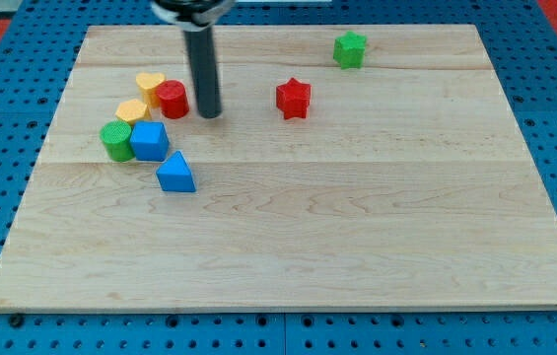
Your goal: Push the red circle closer to the red star
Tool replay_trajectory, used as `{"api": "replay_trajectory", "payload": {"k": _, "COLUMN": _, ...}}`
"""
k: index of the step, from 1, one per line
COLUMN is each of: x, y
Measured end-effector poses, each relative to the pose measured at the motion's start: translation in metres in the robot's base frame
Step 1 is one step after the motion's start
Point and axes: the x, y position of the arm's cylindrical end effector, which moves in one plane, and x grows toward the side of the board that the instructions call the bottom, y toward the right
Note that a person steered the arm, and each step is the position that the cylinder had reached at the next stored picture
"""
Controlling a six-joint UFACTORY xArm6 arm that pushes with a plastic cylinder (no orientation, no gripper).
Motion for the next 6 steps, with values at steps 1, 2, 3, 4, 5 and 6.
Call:
{"api": "replay_trajectory", "payload": {"k": 1, "x": -0.001, "y": -0.063}}
{"api": "replay_trajectory", "payload": {"k": 2, "x": -0.014, "y": -0.099}}
{"api": "replay_trajectory", "payload": {"k": 3, "x": -0.036, "y": -0.091}}
{"api": "replay_trajectory", "payload": {"k": 4, "x": -0.036, "y": -0.041}}
{"api": "replay_trajectory", "payload": {"k": 5, "x": -0.036, "y": -0.016}}
{"api": "replay_trajectory", "payload": {"k": 6, "x": -0.041, "y": -0.082}}
